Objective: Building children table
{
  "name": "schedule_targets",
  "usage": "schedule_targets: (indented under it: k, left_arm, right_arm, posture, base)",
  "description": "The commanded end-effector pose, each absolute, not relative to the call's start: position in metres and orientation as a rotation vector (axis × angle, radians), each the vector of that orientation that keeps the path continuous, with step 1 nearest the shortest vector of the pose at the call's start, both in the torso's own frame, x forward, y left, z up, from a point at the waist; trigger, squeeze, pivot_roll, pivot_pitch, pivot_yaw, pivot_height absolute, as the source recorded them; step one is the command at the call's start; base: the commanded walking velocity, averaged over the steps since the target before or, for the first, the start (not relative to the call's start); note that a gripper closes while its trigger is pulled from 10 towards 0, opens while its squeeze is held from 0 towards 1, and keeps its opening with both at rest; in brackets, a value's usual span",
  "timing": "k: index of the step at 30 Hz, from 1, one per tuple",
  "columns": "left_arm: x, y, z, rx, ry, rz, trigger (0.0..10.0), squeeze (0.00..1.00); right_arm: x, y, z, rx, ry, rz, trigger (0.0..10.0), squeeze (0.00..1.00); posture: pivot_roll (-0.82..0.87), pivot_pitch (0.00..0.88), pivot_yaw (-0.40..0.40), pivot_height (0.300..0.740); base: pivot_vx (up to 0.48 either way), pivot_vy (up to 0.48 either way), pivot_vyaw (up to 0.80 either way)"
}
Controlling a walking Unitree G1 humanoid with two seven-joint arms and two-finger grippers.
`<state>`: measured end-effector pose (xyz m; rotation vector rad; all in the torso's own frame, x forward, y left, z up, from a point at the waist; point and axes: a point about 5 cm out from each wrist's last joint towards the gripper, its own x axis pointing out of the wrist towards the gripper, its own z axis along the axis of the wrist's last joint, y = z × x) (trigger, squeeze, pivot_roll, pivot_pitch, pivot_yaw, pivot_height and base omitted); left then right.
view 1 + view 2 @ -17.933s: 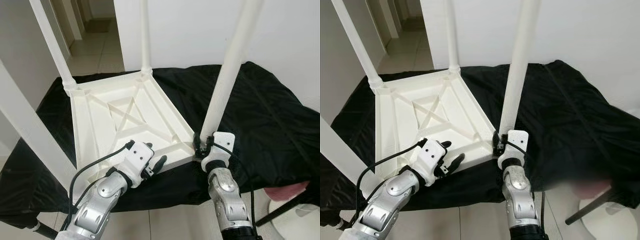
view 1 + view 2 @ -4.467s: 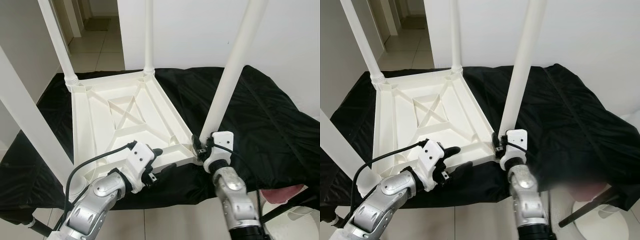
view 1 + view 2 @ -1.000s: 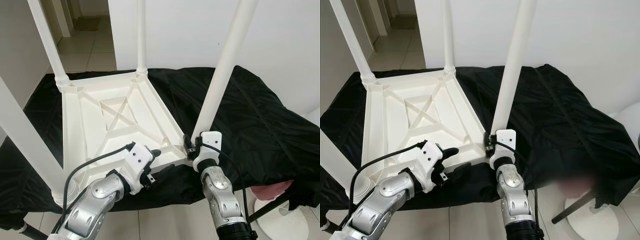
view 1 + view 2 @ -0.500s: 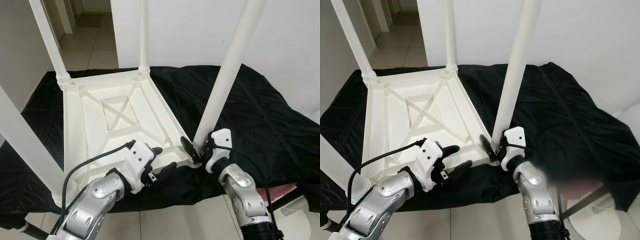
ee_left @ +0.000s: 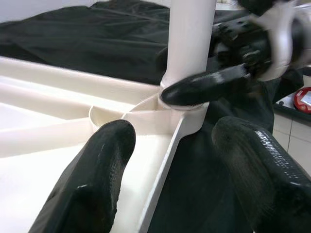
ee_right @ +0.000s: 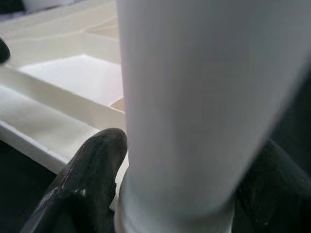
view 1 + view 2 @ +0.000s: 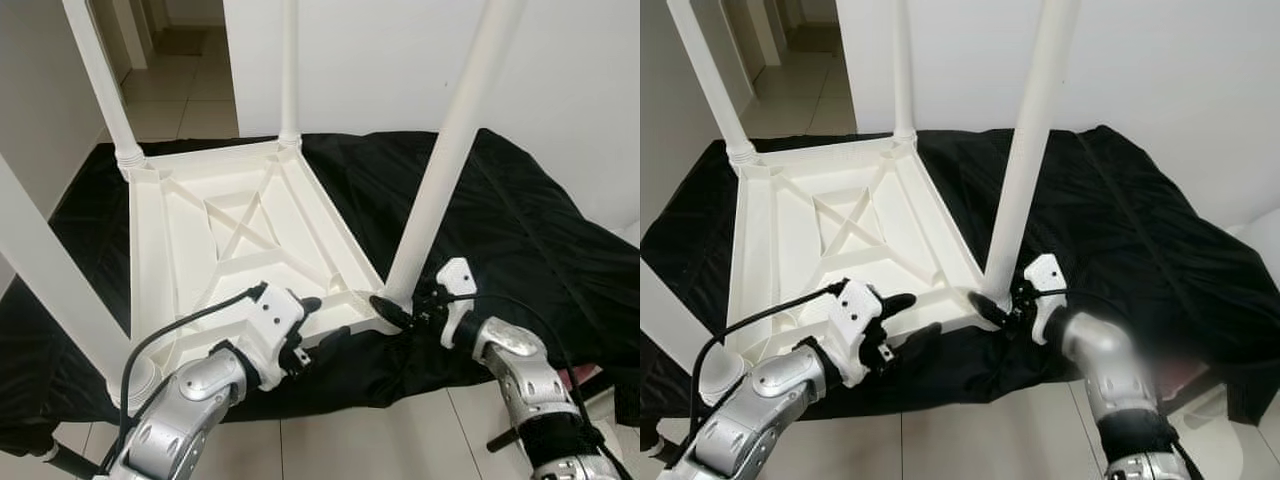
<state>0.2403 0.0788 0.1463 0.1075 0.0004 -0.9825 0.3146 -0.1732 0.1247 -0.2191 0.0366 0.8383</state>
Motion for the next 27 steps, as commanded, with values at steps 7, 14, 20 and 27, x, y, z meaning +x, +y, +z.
schedule_targets:
  k: [7, 14, 20, 27]
  left_arm:
    - [0.243, 0.074, 0.144, 0.100, 0.026, -0.975, 10.0, 0.00]
    - [0.241, 0.073, 0.140, 0.104, 0.042, -0.977, 10.0, 0.00]
    - [0.243, 0.074, 0.136, 0.134, 0.036, -0.951, 10.0, 0.00]
    - [0.246, 0.076, 0.134, 0.153, 0.031, -0.923, 10.0, 0.00]
  right_arm:
    - [0.325, -0.166, 0.127, -0.276, 0.043, 0.919, 10.0, 0.00]
    - [0.327, -0.164, 0.124, -0.274, 0.040, 0.951, 1.6, 0.00]
    - [0.323, -0.166, 0.116, -0.243, 0.050, 0.962, 0.0, 0.00]
    - [0.318, -0.170, 0.109, -0.190, 0.052, 0.898, 10.0, 0.00]
  posture:
    - [0.01, 0.000, -0.002, 0.740]
    - [0.01, 0.000, -0.007, 0.740]
    - [0.01, 0.000, -0.006, 0.740]
    - [0.01, 0.000, 0.002, 0.740]
  base:
    - [0.000, 0.000, 0.00]
    - [0.000, 0.000, 0.00]
    - [0.000, 0.000, 0.00]
    - [0.000, 0.000, 0.00]
